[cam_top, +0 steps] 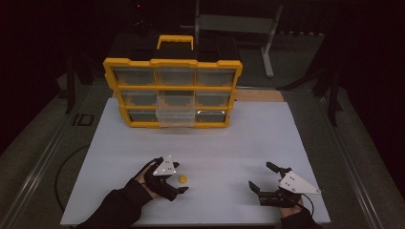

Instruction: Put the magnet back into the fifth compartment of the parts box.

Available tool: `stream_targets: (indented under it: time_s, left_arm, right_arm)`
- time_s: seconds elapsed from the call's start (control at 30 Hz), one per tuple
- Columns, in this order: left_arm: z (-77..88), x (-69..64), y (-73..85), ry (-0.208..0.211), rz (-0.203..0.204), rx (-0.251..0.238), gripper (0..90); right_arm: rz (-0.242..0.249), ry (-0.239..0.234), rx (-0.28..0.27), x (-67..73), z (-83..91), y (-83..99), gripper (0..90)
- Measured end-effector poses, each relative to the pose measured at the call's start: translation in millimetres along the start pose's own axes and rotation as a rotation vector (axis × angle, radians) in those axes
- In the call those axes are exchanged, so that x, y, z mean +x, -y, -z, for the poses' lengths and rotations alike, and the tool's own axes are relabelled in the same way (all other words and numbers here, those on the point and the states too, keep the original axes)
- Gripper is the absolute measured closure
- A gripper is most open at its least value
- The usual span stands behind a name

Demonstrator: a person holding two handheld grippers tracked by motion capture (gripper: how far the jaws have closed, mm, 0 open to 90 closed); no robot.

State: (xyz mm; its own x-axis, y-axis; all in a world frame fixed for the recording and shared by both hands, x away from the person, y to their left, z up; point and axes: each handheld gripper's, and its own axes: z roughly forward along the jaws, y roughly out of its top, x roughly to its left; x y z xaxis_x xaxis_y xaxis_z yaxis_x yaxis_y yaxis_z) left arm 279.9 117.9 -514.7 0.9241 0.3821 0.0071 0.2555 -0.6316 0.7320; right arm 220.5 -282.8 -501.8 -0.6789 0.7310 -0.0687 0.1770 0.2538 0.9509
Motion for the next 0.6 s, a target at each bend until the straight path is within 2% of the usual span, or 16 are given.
stream_targets:
  time_s: [0.23, 0.37, 0.5, 0.6]
  left_arm:
    - [-4.6, 0.8, -1.3, 0.017, -0.012, 0.064, 25.0]
    - [-5.5, 2.4, -1.3, 0.022, -0.003, 0.070, 31.6]
    - [-6.6, 4.0, -2.9, 0.012, -0.007, 0.100, 36.5]
    - [-8.3, 4.3, -3.5, 0.012, 0.008, 0.106, 40.3]
  right_arm:
    - [-0.001, -0.002, -0.002, 0.0, 0.2, -0.1, 8.7]
    - [-0.002, -0.003, -0.002, 0.0, 0.2, -0.1, 8.7]
    - [-0.003, -0.002, -0.001, -0.1, 0.1, 0.0, 8.7]
    - [-0.002, -0.003, 0.000, 0.0, 0.1, 0.0, 8.7]
